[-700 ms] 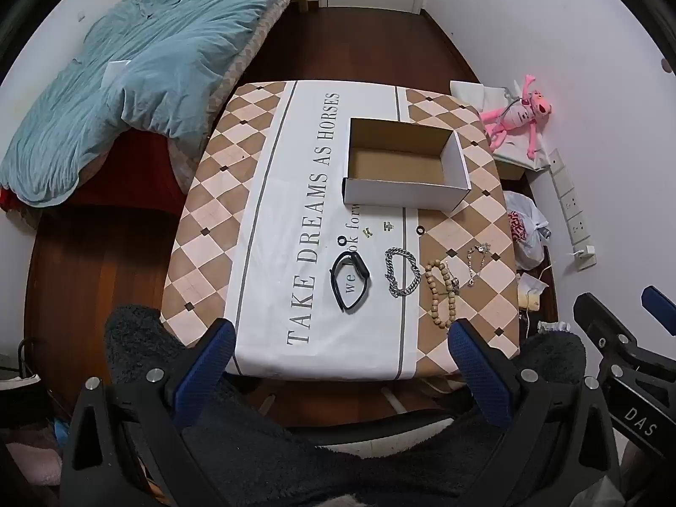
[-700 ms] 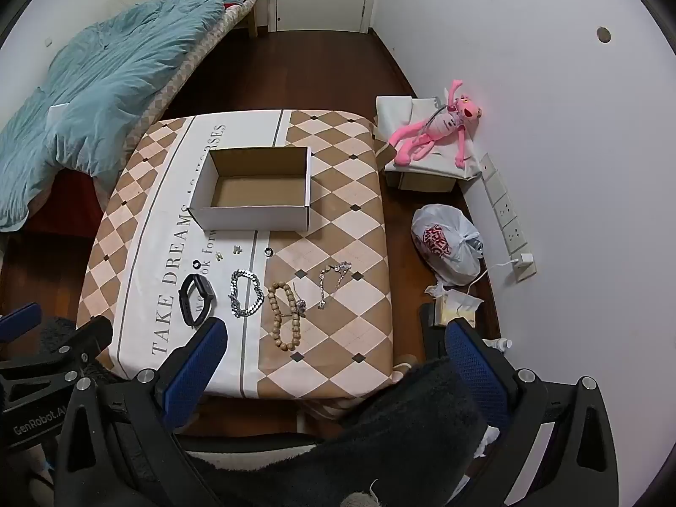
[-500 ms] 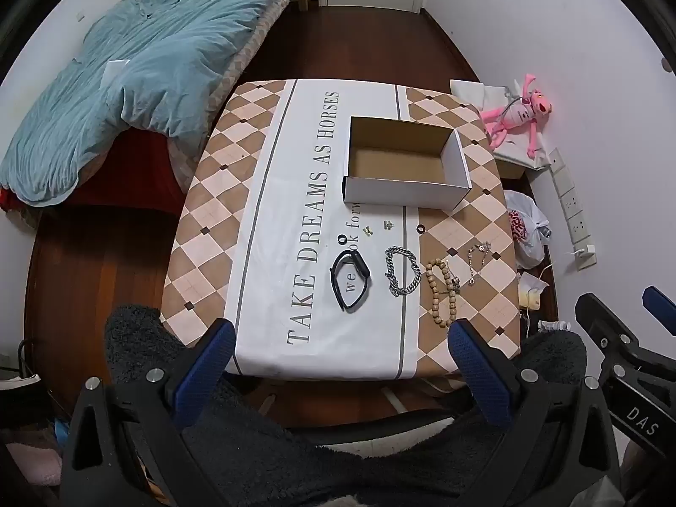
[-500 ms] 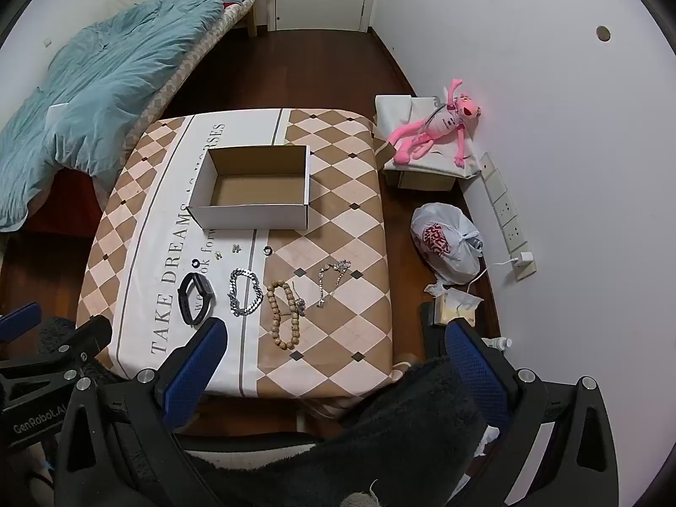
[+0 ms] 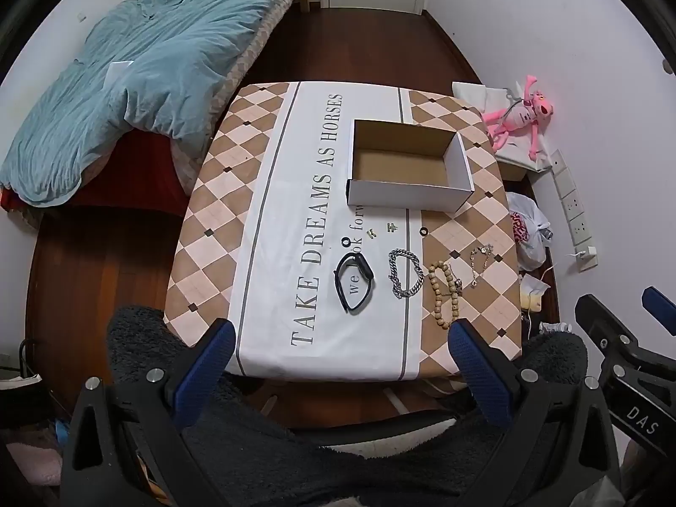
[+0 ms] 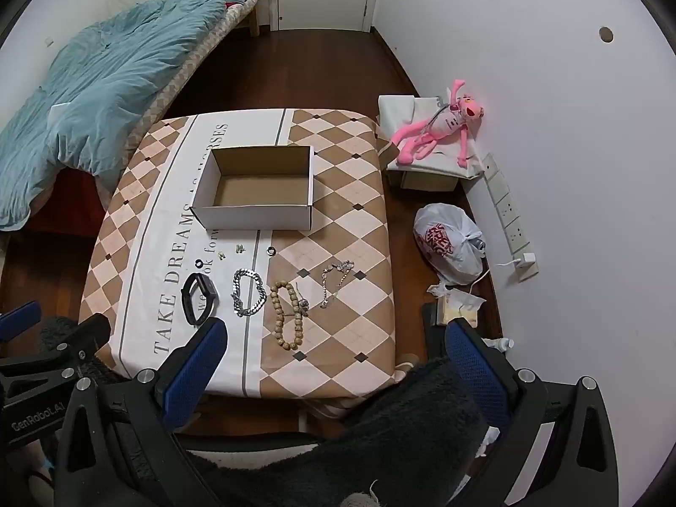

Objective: Organize jewelry

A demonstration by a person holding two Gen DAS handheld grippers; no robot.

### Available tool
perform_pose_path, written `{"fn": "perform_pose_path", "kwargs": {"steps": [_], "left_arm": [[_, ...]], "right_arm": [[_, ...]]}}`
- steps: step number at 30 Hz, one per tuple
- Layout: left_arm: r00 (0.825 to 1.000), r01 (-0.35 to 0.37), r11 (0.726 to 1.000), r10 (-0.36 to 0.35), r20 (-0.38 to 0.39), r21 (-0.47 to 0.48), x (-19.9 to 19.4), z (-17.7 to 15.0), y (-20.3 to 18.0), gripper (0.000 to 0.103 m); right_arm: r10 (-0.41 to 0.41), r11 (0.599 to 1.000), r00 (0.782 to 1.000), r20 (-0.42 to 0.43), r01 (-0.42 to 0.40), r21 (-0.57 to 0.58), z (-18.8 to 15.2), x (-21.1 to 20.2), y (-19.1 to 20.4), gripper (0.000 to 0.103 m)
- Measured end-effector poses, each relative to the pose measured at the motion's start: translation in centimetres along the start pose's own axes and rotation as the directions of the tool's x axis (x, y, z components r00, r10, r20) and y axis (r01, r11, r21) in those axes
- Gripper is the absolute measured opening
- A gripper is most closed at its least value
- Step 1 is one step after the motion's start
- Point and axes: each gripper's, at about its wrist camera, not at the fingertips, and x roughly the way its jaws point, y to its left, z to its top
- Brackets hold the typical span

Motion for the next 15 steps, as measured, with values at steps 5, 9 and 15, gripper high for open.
{"fn": "perform_pose_path", "kwargs": {"steps": [5, 9, 15], "left_arm": [[1.0, -0.001, 1.0, 0.0, 0.006, 0.002, -0.2, 0.1, 0.0, 0.103], [1.0, 0.003, 1.0, -0.003, 0.011, 0.003, -0.7, 0.3, 0.1, 0.103], [1.0, 0.001, 1.0, -0.002, 0.022, 0.005, -1.1, 0.4, -0.1, 0.103]], "right_arm": [[0.001, 1.0, 1.0, 0.0, -0.001, -0.002, 0.1, 0.1, -0.1, 0.103], [0.003, 1.0, 1.0, 0.001, -0.003, -0.002, 0.0, 0.1, -0.2, 0.103], [0.005, 1.0, 1.0, 0.0, -0.005, 0.001, 0.2, 0.0, -0.1, 0.103]]}}
